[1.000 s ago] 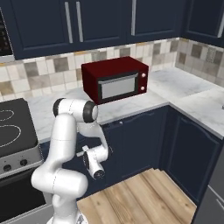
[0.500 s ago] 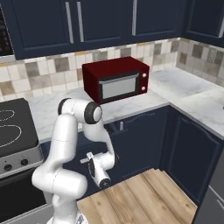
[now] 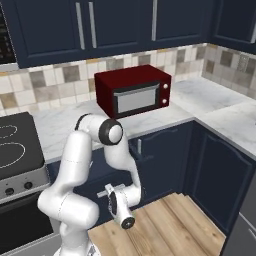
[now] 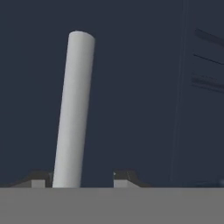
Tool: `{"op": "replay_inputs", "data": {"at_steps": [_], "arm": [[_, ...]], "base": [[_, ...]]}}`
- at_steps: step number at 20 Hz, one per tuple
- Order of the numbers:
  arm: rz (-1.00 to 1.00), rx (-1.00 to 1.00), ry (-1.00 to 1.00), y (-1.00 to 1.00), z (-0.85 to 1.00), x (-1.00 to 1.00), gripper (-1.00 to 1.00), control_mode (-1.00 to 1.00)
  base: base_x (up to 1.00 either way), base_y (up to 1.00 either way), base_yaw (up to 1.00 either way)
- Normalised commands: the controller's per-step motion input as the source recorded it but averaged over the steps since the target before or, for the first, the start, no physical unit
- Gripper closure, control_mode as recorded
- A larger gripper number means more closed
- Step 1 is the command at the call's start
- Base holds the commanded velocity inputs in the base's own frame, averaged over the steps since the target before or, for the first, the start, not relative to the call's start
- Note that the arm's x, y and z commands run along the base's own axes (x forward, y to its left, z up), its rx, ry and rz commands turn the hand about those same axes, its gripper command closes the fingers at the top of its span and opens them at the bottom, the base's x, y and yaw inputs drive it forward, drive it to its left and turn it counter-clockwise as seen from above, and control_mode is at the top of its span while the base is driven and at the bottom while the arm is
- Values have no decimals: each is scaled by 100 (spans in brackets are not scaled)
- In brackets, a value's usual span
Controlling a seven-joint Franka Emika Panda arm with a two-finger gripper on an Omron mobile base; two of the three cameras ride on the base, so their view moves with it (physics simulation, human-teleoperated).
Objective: Take a straw from the drawer in front and place it inside the glass cup on the dining counter.
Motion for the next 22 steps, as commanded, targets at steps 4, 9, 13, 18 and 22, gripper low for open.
{"op": "replay_inputs", "data": {"at_steps": [4, 9, 13, 18, 22], "arm": [[-1, 2, 5, -100, -21, -28, 100, -100], [-1, 1, 7, -100, -22, -21, 100, -100], [-2, 0, 9, -100, -22, -11, 100, -100], [-4, 0, 14, -100, -21, -5, -100, -100], [-7, 0, 9, -89, 13, -5, -100, -100]], "base": [[0, 0, 0], [0, 0, 0], [0, 0, 0], [0, 0, 0], [0, 0, 0]]}}
